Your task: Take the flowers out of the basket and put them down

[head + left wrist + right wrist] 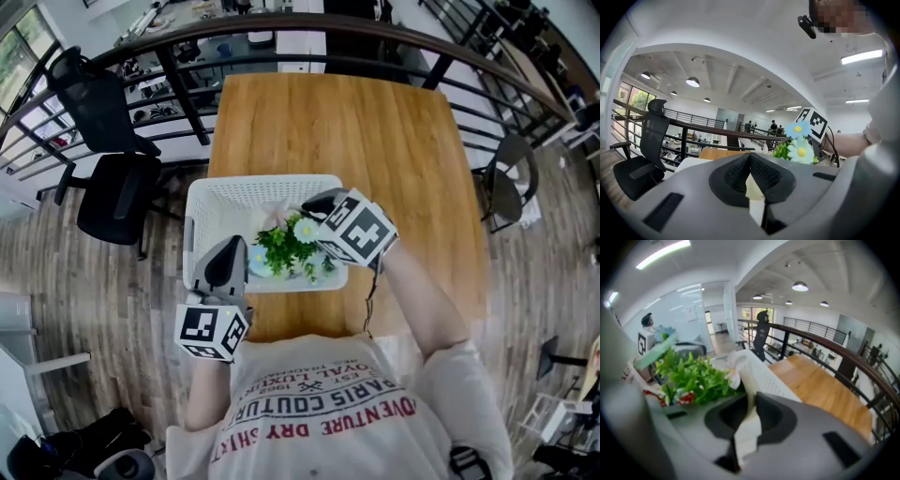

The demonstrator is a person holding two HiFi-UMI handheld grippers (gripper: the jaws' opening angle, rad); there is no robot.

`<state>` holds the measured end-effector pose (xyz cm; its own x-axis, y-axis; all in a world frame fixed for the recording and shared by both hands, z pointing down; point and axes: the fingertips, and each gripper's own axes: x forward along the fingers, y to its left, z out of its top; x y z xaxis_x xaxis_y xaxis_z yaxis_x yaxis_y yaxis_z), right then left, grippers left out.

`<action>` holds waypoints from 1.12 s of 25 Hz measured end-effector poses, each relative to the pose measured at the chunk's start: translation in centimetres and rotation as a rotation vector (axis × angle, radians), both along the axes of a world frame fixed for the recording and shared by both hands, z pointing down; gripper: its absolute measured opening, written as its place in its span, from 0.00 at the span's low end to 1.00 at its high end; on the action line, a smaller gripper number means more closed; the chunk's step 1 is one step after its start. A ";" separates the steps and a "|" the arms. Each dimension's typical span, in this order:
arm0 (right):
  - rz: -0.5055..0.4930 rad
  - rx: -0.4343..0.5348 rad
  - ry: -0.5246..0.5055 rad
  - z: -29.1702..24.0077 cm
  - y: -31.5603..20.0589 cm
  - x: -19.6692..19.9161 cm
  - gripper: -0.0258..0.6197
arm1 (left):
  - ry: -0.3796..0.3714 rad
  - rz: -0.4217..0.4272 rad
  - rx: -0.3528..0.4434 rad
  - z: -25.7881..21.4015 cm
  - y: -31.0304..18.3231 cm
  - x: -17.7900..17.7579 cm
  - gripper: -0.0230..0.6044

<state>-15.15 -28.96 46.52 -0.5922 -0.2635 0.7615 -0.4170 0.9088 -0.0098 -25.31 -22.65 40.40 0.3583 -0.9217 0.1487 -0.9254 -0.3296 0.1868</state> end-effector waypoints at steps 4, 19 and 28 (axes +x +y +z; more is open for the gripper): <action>0.051 0.007 -0.057 -2.4 0.2 5.6 0.16 | 0.004 0.022 0.021 -0.5 0.4 4.5 0.08; 0.197 -0.038 -0.022 -0.6 1.3 24.7 0.16 | 0.056 0.080 0.064 -0.9 2.0 19.2 0.08; 0.197 -0.266 0.059 11.5 3.5 27.4 0.17 | 0.065 0.058 -0.021 2.2 3.6 22.4 0.08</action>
<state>12.28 -25.45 58.02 -0.5026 -0.1561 0.8503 -0.5914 0.7795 -0.2064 -2.94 -19.07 42.63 0.4209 -0.8958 0.1425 -0.8904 -0.3780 0.2537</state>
